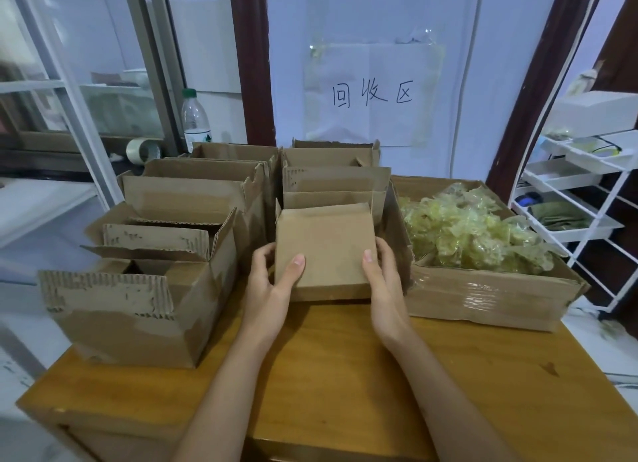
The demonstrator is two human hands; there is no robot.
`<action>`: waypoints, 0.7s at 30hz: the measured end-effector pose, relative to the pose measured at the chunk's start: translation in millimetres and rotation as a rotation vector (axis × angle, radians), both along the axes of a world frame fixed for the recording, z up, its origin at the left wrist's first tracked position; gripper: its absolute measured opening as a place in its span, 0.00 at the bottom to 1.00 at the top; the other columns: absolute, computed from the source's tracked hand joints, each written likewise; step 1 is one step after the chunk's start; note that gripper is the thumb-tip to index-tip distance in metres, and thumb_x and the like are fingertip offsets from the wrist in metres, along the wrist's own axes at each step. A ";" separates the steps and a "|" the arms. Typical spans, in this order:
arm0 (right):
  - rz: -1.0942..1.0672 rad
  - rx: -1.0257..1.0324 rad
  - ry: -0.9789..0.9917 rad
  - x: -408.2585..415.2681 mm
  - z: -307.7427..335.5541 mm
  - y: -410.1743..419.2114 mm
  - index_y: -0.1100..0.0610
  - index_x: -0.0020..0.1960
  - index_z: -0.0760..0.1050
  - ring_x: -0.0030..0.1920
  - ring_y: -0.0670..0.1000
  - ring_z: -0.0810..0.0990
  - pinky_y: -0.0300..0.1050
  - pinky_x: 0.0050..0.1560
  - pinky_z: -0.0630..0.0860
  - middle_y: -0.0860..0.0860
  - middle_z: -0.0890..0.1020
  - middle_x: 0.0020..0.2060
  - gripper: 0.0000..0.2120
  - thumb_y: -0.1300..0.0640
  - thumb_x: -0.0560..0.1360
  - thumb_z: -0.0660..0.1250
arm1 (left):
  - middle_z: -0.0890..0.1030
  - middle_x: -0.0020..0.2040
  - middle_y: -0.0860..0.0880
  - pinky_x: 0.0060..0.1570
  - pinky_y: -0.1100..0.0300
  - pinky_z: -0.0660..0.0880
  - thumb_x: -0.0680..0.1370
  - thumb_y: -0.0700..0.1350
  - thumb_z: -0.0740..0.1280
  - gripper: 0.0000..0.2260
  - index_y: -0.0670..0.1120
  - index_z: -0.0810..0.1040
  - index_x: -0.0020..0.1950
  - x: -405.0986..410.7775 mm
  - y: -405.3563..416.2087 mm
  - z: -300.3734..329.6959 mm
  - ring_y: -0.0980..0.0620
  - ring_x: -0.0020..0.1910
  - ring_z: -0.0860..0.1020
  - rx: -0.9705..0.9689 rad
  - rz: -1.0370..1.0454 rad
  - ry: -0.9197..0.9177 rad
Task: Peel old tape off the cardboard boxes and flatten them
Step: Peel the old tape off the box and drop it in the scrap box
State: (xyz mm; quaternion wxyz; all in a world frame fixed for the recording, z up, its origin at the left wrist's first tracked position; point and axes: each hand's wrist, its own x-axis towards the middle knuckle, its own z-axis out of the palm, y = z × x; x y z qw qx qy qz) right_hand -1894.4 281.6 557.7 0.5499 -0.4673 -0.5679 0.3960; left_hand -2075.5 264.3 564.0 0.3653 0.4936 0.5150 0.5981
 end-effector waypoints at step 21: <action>-0.063 0.023 -0.089 1.6 0.0 -8.9 0.45 0.78 0.65 0.61 0.35 0.77 0.32 0.57 0.74 0.37 0.79 0.62 0.49 0.32 0.63 0.78 | 0.74 0.68 0.54 0.54 0.65 0.69 0.73 0.75 0.57 0.30 0.61 0.75 0.68 -3.3 4.4 -6.3 0.61 0.63 0.73 0.007 0.051 0.057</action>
